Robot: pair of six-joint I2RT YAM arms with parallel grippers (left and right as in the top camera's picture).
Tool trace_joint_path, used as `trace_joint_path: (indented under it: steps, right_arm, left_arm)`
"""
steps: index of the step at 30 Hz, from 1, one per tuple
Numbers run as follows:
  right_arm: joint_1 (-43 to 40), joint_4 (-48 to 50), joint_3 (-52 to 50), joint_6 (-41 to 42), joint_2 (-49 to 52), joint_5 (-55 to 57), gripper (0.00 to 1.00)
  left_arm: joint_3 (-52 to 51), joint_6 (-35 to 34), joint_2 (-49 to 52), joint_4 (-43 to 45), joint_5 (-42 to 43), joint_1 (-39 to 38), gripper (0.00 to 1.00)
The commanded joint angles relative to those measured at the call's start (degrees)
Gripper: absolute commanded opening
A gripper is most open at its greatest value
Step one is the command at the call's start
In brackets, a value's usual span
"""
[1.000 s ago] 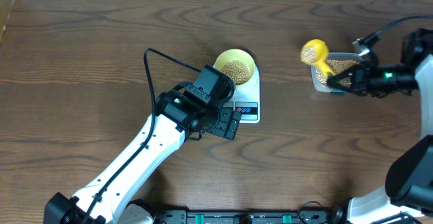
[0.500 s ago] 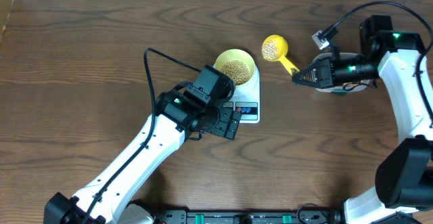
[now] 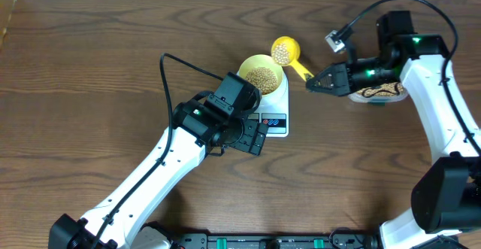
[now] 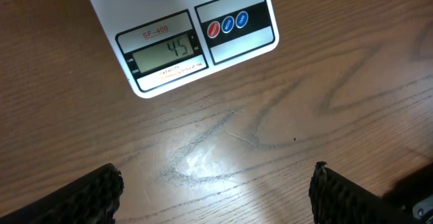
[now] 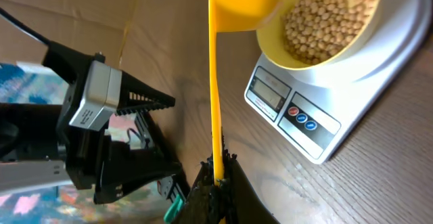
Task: Scoop item into bowl and weigh 50g on scale
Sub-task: 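Carry the filled scoop left over the yellow bowl on the scale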
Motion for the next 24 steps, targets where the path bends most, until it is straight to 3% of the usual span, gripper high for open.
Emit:
trace_joint_path:
  steps: [1,24]
  right_arm:
    - [2.6,0.5,1.3,1.5,0.3,1.4,0.01]
    - [5.6,-1.3,1.3,-0.9,0.3,9.6,0.01]
  left_arm:
    - [0.1,1.2,-0.8,0.0,-0.8,-0.1,0.91]
    - [0.1,1.2,-0.8,0.0,-0.7,-0.1,0.91]
